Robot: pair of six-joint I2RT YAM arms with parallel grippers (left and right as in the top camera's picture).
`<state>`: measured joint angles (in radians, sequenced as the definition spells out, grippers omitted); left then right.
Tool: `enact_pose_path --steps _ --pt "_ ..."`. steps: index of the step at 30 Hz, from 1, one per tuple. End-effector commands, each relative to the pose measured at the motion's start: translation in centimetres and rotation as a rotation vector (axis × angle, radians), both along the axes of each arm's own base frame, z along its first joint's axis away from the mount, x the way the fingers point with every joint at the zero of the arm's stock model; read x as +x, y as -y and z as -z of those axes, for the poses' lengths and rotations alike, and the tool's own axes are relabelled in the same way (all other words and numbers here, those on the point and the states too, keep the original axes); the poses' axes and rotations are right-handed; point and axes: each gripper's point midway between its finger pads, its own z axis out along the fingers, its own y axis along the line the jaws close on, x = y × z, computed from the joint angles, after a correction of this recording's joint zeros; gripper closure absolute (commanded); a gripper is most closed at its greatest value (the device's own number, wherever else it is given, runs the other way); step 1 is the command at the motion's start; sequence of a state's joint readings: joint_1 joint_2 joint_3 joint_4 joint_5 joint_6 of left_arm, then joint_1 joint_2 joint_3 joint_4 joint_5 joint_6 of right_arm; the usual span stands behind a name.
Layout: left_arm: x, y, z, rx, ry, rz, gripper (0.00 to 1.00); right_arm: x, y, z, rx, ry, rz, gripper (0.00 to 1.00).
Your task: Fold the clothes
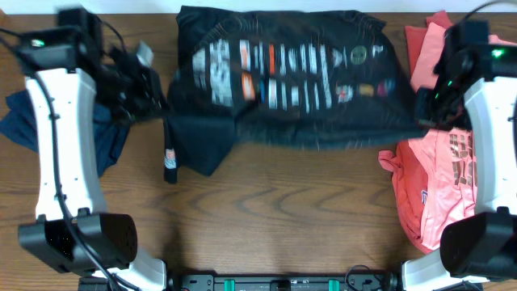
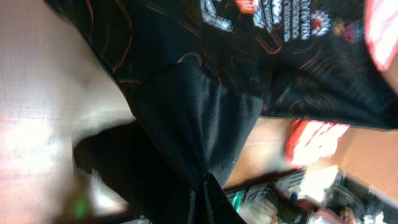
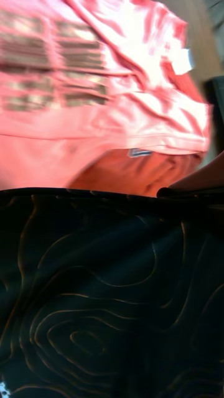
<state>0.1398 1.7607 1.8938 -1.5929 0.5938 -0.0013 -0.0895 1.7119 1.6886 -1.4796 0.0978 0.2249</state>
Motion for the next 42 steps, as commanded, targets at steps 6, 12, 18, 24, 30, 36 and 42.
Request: enact_pose_path --steps 6,12,18,24,30,36,42 --pt "-9.3 -0.8 9.9 0.060 -0.443 0.073 0.94 -7.4 0.2 7.1 -0.001 -0.309 0.022 0.99" --pt "-13.5 -0.6 11.4 0.051 -0.482 0.049 0.94 -10.5 0.0 8.5 -0.003 -0.376 0.059 0.99" --pt "-9.8 -2.3 10.7 0.084 -0.239 -0.133 0.94 -5.8 0.1 9.0 0.000 -0.154 0.061 0.99" --pt "-0.3 -2.3 9.2 -0.038 0.117 -0.262 0.94 2.7 -0.3 8.9 0.046 0.183 0.040 0.99" --pt "7.2 -3.0 9.2 -0.062 0.331 -0.321 0.94 8.7 -0.2 8.5 0.061 0.399 0.027 0.99" --pt "12.2 -3.5 10.1 -0.131 0.400 -0.430 0.64 13.6 -1.1 8.2 0.124 0.569 -0.001 0.78" --pt "9.9 -2.0 13.1 -0.114 0.278 -0.346 0.20 13.5 -0.9 8.9 0.115 0.549 0.003 0.27"
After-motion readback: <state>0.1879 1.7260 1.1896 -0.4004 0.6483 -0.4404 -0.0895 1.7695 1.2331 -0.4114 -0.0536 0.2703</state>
